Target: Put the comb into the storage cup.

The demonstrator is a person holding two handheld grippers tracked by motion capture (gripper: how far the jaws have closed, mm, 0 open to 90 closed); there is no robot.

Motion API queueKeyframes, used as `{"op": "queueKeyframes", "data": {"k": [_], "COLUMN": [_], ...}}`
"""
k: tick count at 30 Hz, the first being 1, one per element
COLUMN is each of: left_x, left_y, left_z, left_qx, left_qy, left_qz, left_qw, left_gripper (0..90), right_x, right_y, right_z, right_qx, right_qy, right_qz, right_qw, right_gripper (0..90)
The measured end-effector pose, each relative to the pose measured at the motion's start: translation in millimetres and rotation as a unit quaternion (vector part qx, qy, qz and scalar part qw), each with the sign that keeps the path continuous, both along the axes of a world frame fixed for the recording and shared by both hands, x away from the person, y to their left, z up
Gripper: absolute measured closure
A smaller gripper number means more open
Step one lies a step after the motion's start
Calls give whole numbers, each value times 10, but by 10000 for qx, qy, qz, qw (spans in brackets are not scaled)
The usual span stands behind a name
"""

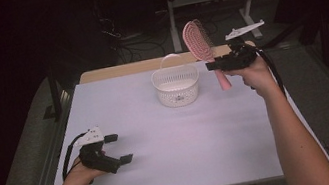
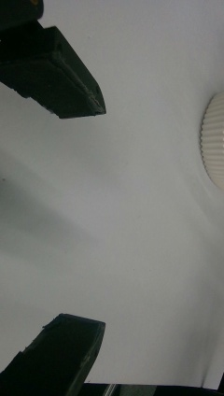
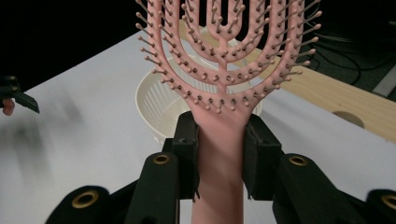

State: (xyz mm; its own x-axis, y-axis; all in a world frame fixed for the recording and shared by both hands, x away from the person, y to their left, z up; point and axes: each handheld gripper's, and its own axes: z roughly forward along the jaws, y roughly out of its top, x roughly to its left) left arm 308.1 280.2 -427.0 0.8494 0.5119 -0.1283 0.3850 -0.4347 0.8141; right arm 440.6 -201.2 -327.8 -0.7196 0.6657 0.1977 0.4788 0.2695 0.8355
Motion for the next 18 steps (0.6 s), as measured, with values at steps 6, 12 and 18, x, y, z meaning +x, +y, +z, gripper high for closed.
{"op": "queueKeyframes", "data": {"k": [6,12,18], "left_x": [-4,-1,1], "left_y": [4,7,11], "left_z": [4,4,8], "left_qx": [-24,-19,-5], "left_qy": [-2,-6,-21], "left_qz": [6,3,0], "left_qw": [10000,10000,10000], "left_gripper": [0,0,0], "right_x": [82,159,235], "right_y": [122,246,382], "right_z": [72,136,162], "right_qx": [-18,-9,12], "right_qy": [-108,-224,-309], "right_qz": [49,136,223], "right_qw": [9999,9997,9993], "right_gripper": [688,687,687]}}
